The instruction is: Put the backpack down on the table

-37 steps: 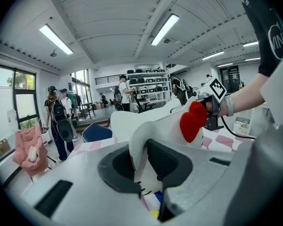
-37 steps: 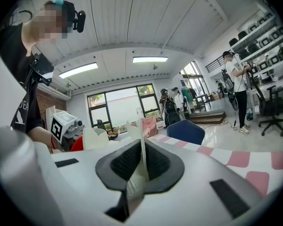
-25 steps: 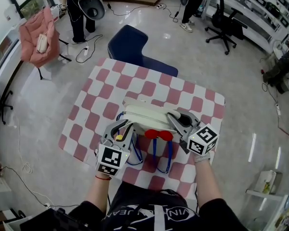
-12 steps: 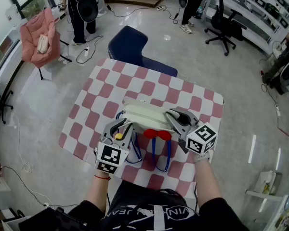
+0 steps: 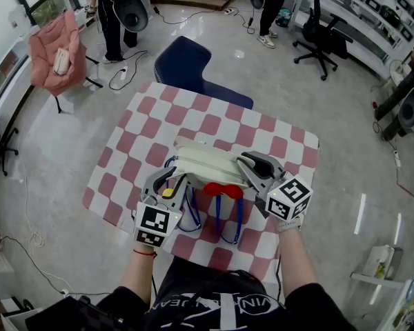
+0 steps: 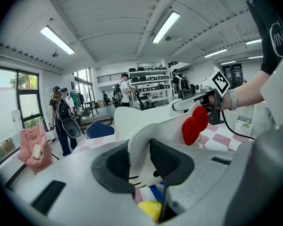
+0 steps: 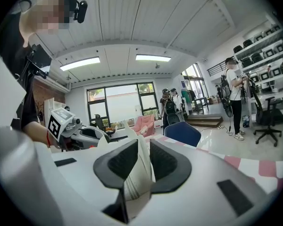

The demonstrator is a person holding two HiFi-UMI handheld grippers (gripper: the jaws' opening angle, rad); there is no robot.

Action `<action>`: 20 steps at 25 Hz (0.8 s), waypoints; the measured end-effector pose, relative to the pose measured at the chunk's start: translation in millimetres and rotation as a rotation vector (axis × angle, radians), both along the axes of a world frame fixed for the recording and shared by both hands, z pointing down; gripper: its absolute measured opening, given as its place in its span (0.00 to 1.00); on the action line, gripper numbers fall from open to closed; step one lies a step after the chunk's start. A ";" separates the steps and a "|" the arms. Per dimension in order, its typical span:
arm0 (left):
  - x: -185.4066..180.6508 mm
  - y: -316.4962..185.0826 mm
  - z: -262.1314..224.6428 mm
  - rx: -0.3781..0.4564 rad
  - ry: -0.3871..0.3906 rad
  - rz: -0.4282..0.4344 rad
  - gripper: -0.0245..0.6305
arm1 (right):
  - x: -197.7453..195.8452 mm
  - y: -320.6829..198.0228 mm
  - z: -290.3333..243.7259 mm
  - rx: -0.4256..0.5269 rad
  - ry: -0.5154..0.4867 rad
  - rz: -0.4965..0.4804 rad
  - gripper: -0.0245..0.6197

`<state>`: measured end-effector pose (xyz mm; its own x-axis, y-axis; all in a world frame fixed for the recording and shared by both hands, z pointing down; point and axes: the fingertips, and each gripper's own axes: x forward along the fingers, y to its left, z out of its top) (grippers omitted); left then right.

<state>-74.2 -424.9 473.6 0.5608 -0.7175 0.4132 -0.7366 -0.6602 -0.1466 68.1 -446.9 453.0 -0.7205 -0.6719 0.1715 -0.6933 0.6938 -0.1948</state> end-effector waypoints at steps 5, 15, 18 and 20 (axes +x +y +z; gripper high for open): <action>-7.8 -0.3 -3.8 0.007 0.011 -0.041 0.18 | 9.1 5.0 -1.6 -0.002 -0.003 0.020 0.14; -22.3 15.2 13.9 -0.045 -0.038 -0.126 0.18 | 26.0 18.9 -11.3 0.022 -0.015 0.079 0.15; -20.5 21.1 13.1 -0.043 -0.040 -0.129 0.18 | 29.6 24.6 -13.5 0.026 -0.020 0.084 0.15; -17.4 24.3 12.9 -0.041 -0.041 -0.129 0.18 | 32.5 28.5 -14.4 0.030 -0.022 0.089 0.15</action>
